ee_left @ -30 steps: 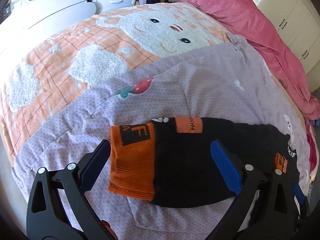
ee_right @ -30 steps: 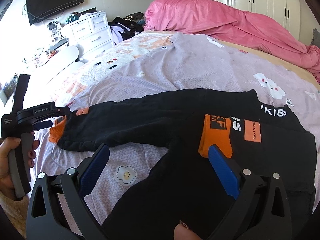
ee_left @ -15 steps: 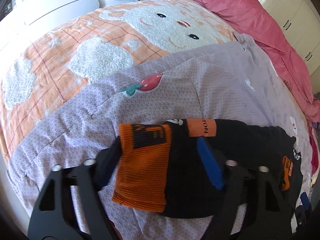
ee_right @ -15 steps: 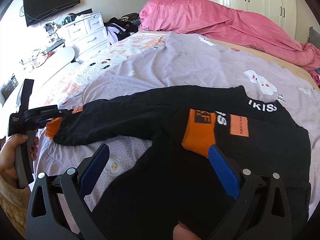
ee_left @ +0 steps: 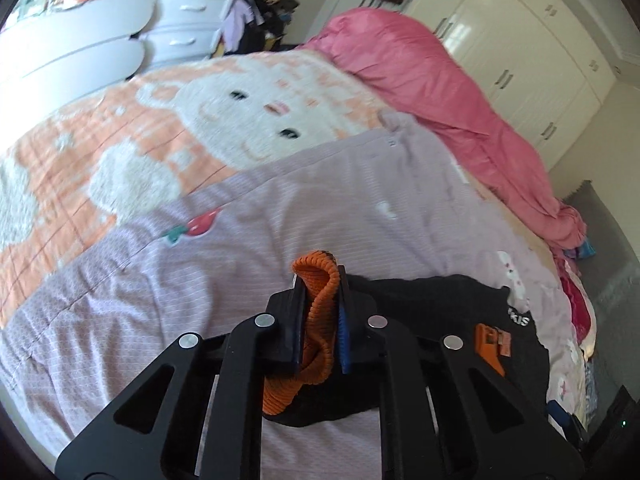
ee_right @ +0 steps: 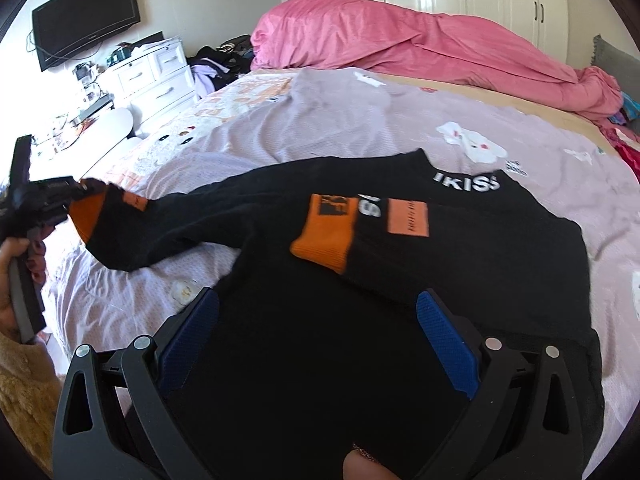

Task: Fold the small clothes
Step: 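Place the held sock onto the sock pile on the shirt, open left gripper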

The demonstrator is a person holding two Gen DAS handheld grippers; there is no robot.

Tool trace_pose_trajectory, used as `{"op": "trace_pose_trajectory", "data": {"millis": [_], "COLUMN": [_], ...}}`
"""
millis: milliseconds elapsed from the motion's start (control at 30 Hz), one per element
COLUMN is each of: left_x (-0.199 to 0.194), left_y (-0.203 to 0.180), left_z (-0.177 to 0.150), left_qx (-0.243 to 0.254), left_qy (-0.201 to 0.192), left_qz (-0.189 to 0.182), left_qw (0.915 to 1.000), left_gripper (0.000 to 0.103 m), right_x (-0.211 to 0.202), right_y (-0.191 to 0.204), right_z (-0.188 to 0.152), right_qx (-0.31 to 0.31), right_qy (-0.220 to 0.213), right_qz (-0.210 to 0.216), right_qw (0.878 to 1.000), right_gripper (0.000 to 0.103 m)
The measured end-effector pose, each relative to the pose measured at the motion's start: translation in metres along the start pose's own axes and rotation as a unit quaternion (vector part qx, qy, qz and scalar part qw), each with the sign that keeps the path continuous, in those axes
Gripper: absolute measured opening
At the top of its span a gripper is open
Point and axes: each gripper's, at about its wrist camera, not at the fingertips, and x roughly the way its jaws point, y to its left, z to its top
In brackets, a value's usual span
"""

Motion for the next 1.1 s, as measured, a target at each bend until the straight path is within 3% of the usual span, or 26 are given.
{"op": "trace_pose_trajectory", "data": {"millis": [233,467,667,1100], "left_x": [-0.009,-0.006,0.007,0.036], "left_y": [-0.055,-0.13,-0.176,-0.237], "left_z": [-0.003,-0.022,-0.046,-0.095], "left_qx": [0.037,0.105,0.156,0.229], "left_qy": [-0.015,0.001,0.023,0.075], "left_qz": [-0.061,-0.128,-0.147,-0.177], "left_qw": [0.9973,0.9862,0.9765,0.9542], "left_gripper": [0.006,0.006,0.006,0.006], "right_x": [-0.009,-0.013,-0.021,-0.042], "right_y": [-0.032,-0.056,-0.08,-0.15], "right_z": [-0.013,-0.017,-0.017,-0.022], "right_qx": [0.044,0.069,0.095,0.181], "right_qy": [-0.013,-0.018,-0.025,-0.04], "right_qz": [-0.013,-0.027,-0.048,-0.079], "right_qw": [0.999,0.997,0.994,0.979], "right_gripper": [0.099,0.099,0.099,0.099]}}
